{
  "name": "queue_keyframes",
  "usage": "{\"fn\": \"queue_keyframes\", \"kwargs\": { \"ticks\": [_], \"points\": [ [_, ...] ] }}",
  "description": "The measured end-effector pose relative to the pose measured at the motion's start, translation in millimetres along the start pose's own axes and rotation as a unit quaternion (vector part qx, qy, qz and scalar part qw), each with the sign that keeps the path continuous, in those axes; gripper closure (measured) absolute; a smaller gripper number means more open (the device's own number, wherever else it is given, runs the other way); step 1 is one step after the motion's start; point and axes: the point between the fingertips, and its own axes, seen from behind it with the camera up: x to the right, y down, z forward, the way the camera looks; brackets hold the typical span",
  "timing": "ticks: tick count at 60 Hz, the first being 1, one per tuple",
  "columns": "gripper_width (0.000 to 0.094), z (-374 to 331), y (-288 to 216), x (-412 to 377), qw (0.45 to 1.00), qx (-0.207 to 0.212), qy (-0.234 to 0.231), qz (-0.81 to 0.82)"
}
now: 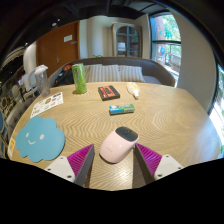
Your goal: Arrange mouse
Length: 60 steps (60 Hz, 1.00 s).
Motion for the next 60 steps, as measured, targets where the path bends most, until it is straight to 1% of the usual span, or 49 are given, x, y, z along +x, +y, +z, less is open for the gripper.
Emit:
{"fn": "queue_keyframes", "kwargs": {
  "ticks": [11,15,17,18,21,24,28,30,31,35,39,41,47,50,53,56,60],
  "points": [
    [0.0094,23.8,-20.5,-6.0,1.0,0.0,0.013,0.013],
    [0.0125,29.1,-24.9,-6.0,1.0,0.003,0.024,0.019],
    [0.0166,30.8,-26.6,-4.8,0.999,0.005,0.028,0.022],
    [0.0206,31.2,-27.2,-4.4,0.999,0.007,0.03,0.024],
    [0.0393,31.9,-28.1,0.4,0.999,0.015,0.042,0.031],
    [0.0398,31.5,-27.8,-0.2,0.998,0.023,0.044,0.04],
    [0.0445,27.0,-26.6,1.3,0.998,0.022,0.05,0.039],
    [0.0459,22.1,-23.0,-0.4,0.997,0.014,0.053,0.055],
    [0.0481,18.4,-23.7,-2.1,0.996,0.015,0.054,0.063],
    [0.0518,-3.7,-44.1,-17.7,0.995,0.055,0.054,0.058],
    [0.0534,-33.6,-71.8,-44.7,0.992,0.1,0.065,0.028],
    [0.0535,-50.3,-85.6,-68.3,0.991,0.122,0.058,0.017],
    [0.0535,-91.3,-118.6,-161.9,0.985,0.173,0.009,-0.004],
    [0.0535,-99.1,-122.6,-204.4,0.983,0.185,-0.011,0.001],
    [0.0535,-88.6,-122.4,-237.2,0.983,0.184,-0.029,-0.001],
    [0.0536,-77.2,-105.4,-272.4,0.983,0.174,-0.05,-0.017],
    [0.0536,-55.3,-72.6,-302.3,0.988,0.137,-0.067,-0.027]
  ]
}}
